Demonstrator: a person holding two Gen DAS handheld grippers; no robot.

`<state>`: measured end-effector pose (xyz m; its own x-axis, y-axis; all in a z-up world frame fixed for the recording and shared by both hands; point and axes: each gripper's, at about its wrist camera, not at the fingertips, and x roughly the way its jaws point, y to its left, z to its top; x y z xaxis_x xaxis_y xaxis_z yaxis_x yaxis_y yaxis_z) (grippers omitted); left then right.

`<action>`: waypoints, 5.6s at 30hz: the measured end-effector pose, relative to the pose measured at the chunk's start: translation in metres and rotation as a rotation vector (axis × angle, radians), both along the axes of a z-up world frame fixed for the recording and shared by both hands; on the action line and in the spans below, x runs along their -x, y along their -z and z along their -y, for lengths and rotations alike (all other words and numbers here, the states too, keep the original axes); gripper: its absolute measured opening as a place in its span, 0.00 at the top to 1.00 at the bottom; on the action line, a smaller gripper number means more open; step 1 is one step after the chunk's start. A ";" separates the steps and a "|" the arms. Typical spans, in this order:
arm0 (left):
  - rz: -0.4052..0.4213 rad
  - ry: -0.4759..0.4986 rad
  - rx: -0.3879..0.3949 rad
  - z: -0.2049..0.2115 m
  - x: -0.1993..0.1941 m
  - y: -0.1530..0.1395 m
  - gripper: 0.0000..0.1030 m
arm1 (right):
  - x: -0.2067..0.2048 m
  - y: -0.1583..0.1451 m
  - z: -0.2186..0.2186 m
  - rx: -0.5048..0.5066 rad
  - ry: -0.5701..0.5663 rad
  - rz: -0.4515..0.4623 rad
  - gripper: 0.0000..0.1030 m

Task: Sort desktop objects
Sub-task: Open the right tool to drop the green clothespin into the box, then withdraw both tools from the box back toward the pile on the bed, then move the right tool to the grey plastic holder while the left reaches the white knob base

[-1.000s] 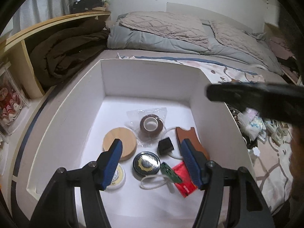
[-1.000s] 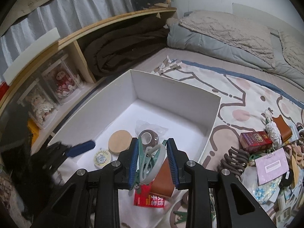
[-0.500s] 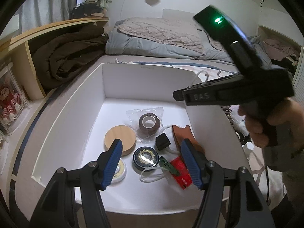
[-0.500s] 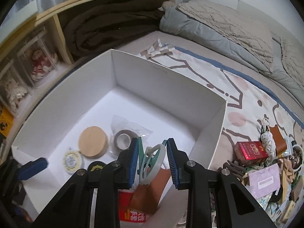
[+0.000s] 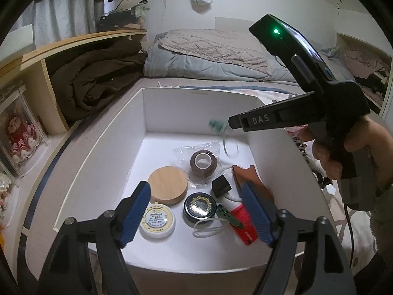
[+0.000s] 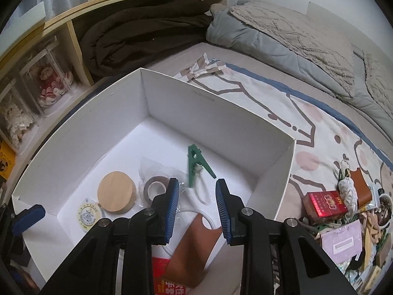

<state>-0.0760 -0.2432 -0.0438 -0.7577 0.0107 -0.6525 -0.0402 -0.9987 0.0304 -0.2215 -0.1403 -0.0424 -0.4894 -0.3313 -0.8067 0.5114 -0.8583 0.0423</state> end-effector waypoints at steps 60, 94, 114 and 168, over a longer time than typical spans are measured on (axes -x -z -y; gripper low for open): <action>-0.107 -0.027 -0.022 -0.057 -0.046 -0.046 0.00 | -0.140 -0.048 -0.138 0.113 0.062 -0.305 0.00; -0.193 0.077 -0.066 -0.133 -0.050 -0.076 0.00 | -0.179 -0.078 -0.263 0.141 0.269 -0.428 0.00; -0.268 0.122 -0.070 -0.187 -0.042 -0.069 0.00 | -0.197 -0.062 -0.338 0.072 0.406 -0.513 0.00; -0.148 0.226 -0.024 -0.242 -0.017 0.026 0.00 | -0.051 0.073 -0.362 -0.095 0.568 -0.071 0.00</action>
